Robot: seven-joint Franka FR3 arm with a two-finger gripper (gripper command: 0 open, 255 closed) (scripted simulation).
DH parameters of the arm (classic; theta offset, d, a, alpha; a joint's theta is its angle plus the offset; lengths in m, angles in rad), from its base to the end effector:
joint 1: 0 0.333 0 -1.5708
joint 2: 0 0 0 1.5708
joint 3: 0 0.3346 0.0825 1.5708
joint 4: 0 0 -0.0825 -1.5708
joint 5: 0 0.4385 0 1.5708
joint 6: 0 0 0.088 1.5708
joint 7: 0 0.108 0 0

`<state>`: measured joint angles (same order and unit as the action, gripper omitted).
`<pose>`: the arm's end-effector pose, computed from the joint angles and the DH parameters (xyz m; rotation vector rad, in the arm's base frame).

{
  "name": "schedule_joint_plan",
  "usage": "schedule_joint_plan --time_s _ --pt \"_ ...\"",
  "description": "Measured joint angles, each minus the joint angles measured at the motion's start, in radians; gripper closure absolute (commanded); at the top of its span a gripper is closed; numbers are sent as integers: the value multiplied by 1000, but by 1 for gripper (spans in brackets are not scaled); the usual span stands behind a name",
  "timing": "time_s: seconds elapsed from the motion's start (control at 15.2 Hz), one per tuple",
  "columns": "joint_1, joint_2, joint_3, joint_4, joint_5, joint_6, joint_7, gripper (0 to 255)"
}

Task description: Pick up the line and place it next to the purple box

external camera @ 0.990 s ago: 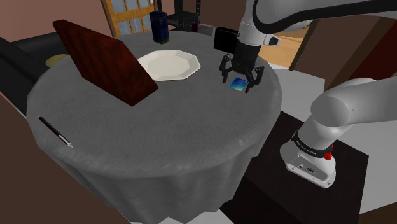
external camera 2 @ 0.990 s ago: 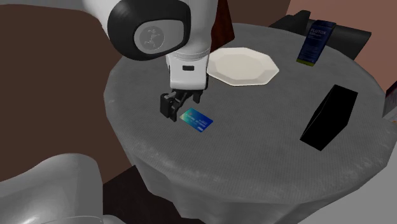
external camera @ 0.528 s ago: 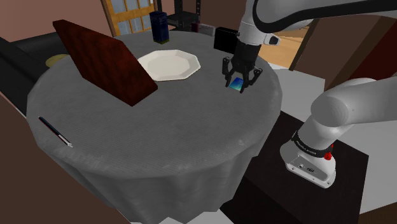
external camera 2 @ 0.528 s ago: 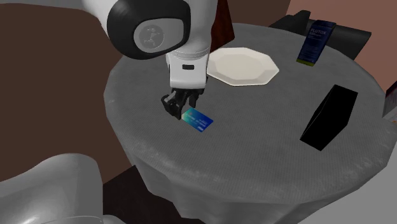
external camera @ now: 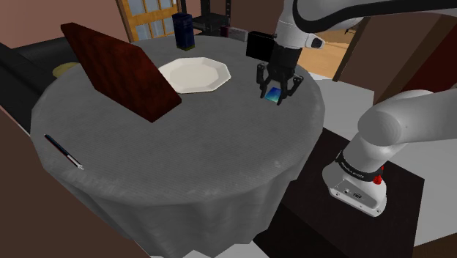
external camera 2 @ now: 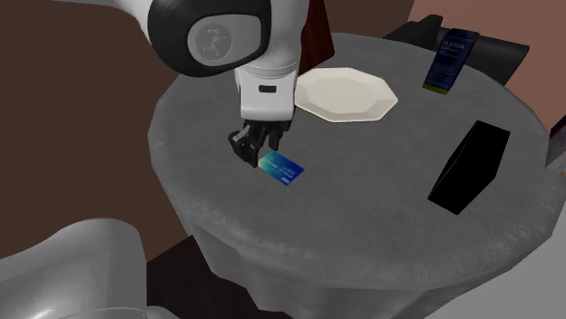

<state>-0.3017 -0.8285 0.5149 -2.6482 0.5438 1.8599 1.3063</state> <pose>0.3538 0.1117 0.4495 -2.3054 1.9544 0.1396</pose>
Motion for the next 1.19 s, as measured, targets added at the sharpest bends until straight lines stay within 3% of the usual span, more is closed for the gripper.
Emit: schedule_joint_plan --time_s 1.19 --pt "-26 -3 -81 224 -79 -225 44 255"
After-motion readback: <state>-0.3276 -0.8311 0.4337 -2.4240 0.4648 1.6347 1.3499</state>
